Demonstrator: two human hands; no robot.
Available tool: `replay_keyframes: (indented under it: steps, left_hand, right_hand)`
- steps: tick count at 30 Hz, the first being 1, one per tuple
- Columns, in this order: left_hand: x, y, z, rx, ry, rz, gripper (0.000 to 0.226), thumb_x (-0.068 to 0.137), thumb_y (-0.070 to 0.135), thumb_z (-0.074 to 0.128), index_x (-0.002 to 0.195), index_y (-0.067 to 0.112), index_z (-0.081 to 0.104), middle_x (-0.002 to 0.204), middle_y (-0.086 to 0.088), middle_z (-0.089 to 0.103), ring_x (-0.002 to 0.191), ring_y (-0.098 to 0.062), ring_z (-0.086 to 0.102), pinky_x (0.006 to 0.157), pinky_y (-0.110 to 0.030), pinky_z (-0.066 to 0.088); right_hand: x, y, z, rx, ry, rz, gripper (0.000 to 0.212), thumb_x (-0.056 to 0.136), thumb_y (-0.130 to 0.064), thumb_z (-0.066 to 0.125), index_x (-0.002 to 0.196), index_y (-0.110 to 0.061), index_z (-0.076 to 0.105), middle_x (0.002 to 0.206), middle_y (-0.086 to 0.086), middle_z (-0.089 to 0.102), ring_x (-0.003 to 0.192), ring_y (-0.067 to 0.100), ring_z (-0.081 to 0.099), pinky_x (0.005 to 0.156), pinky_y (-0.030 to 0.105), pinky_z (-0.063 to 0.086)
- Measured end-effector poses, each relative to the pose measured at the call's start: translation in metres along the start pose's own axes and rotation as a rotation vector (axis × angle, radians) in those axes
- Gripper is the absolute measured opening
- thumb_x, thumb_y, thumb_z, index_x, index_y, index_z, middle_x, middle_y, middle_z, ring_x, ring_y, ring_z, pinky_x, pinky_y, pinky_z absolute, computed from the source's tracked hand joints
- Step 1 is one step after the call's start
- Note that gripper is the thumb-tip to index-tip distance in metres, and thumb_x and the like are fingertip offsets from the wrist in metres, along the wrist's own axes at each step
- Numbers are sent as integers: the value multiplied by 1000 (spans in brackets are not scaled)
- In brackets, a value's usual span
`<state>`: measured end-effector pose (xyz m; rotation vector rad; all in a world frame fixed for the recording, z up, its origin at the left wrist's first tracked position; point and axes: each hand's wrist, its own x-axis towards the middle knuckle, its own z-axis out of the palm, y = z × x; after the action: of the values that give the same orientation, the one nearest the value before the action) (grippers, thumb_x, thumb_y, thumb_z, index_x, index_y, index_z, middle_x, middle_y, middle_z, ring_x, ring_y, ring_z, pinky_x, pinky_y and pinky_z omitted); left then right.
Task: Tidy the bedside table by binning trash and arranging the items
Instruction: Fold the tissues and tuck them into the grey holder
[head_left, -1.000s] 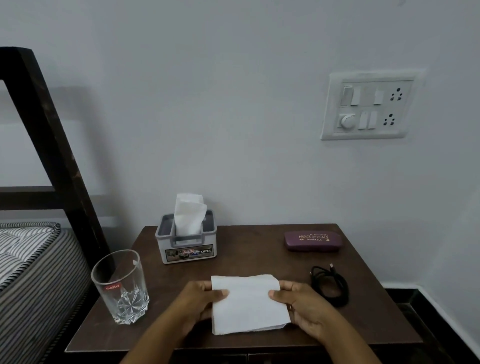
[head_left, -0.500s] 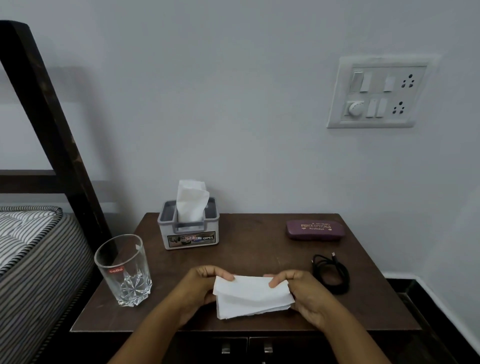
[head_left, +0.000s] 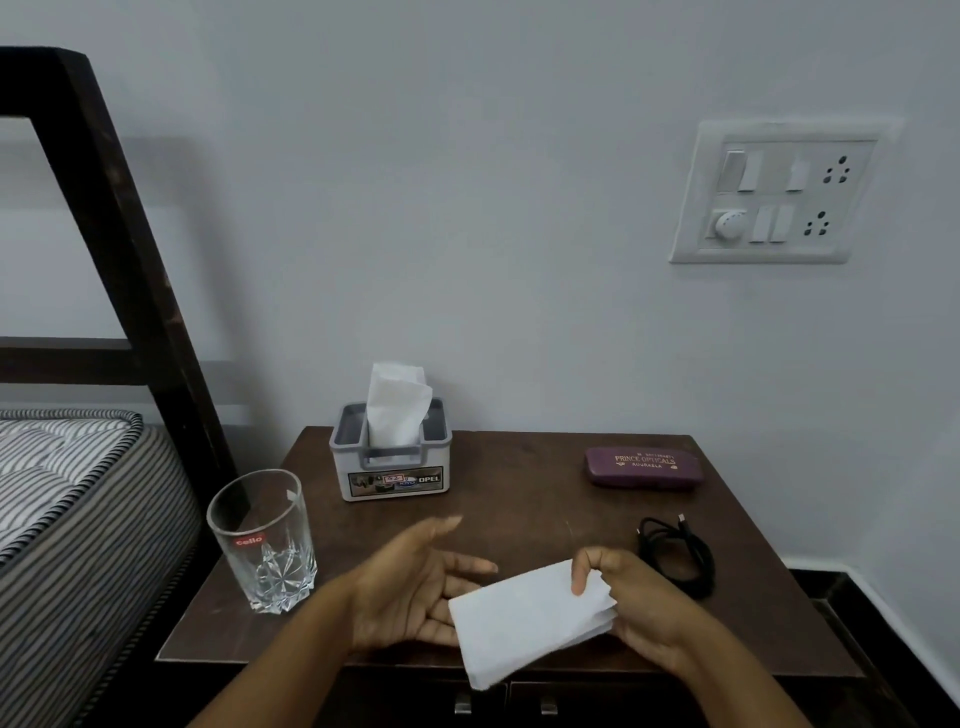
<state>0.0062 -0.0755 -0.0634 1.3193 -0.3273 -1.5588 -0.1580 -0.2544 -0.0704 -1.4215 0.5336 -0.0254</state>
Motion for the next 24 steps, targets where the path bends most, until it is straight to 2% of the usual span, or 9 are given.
replay_keyframes:
  steps: [3,6,8,10,12,14,16,19,24]
  left_hand:
    - [0,15,17,330,3,-37,61,83,66,43,107,14,65,87,-1,69,65,-9,64,52,-20,50]
    - [-2,21,30,527,31,29,30,82,43,64,97,17,70,81,3,71,64,-7,65,53,-19,50]
    - [-5,23,34,531,72,92,17,81,34,68,89,19,70,79,3,72,64,-8,65,57,-19,52]
    - [-11,28,33,437,143,206,12,82,29,67,86,18,69,84,-1,73,71,-11,67,63,-22,54]
    - [-18,38,28,301,262,372,13,83,23,66,87,12,69,91,-7,73,81,-15,68,73,-28,54]
    - [-27,55,18,221,380,524,24,83,20,64,96,1,67,97,-10,72,87,-18,67,80,-30,54]
    - [-35,74,8,209,438,606,26,84,19,63,100,-1,65,96,-9,71,85,-17,68,76,-26,55]
    - [-47,105,-12,294,506,657,10,83,16,64,86,7,66,83,-5,69,77,-16,64,70,-23,54]
    - [-60,151,-55,489,699,687,6,80,17,69,75,14,68,68,9,70,71,-3,61,74,-22,44]
  right_hand:
    - [-5,-11,2,-118,-50,-26,42,85,11,29,61,-9,56,92,18,69,82,26,66,65,27,51]
    - [-7,-28,7,-240,-99,-68,41,85,12,34,63,-10,61,98,22,69,82,22,65,64,24,49]
    - [-5,-37,12,-198,-71,-132,30,87,6,45,78,-9,69,105,17,70,87,19,66,72,25,51]
    - [4,-39,18,51,2,-188,25,94,-10,47,105,-17,69,114,14,67,97,21,63,85,35,49]
    - [10,-41,31,320,-72,-170,36,97,-40,40,121,-21,60,121,13,65,108,26,60,94,44,45]
    - [16,-44,47,281,-172,-216,49,89,-54,48,126,-23,55,122,7,65,113,24,61,98,46,47]
    - [27,-57,65,30,-105,-312,52,80,-38,68,127,-22,52,118,1,67,107,18,65,89,38,54]
    - [59,-88,87,-257,109,-457,48,77,-7,72,121,-14,55,111,1,68,98,12,66,75,24,57]
    - [126,-130,108,-503,195,-534,44,78,-10,72,119,-11,58,113,8,66,100,24,64,76,28,56]
